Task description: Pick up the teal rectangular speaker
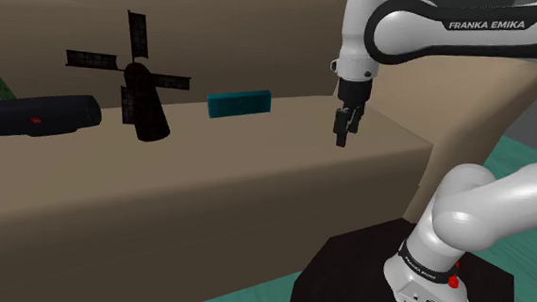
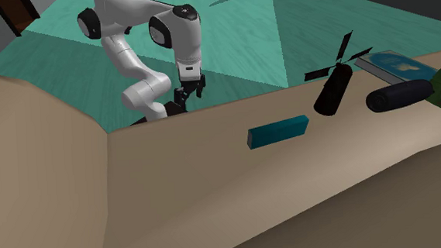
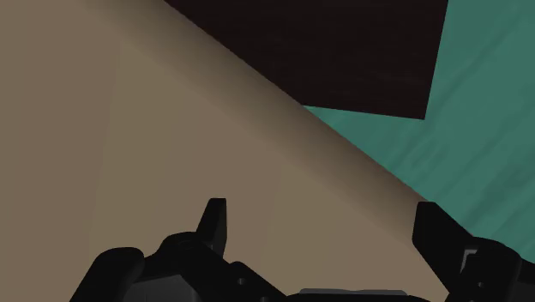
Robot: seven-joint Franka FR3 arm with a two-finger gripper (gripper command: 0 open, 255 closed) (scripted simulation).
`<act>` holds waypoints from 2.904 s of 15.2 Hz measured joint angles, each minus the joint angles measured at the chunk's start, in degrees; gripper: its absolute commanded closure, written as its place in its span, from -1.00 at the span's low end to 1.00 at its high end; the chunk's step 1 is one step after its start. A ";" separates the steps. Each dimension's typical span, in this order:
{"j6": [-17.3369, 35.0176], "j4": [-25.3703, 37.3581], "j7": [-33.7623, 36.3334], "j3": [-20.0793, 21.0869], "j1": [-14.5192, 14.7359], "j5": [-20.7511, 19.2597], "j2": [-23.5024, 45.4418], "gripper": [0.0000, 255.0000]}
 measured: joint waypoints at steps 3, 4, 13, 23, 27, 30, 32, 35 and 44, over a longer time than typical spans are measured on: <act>0.53 2.37 -2.47 -0.81 0.28 -0.89 2.81 -1.00; 0.92 4.10 -4.23 -1.31 0.53 -1.44 4.86 -1.00; 3.25 22.48 -21.21 -4.41 3.47 -4.60 24.57 -1.00; -0.32 49.57 -38.79 -4.12 5.84 -5.45 46.64 -1.00; -4.35 63.58 -45.09 -2.97 6.71 -5.93 55.99 -1.00; -8.11 74.62 -49.19 -2.15 7.32 -6.45 62.89 -1.00; -7.60 75.24 -49.62 -1.95 7.53 -6.53 63.97 -1.00; -4.99 71.97 -49.69 -1.90 7.46 -6.51 63.30 -1.00; -1.92 68.25 -49.48 -1.87 7.44 -6.49 62.59 1.00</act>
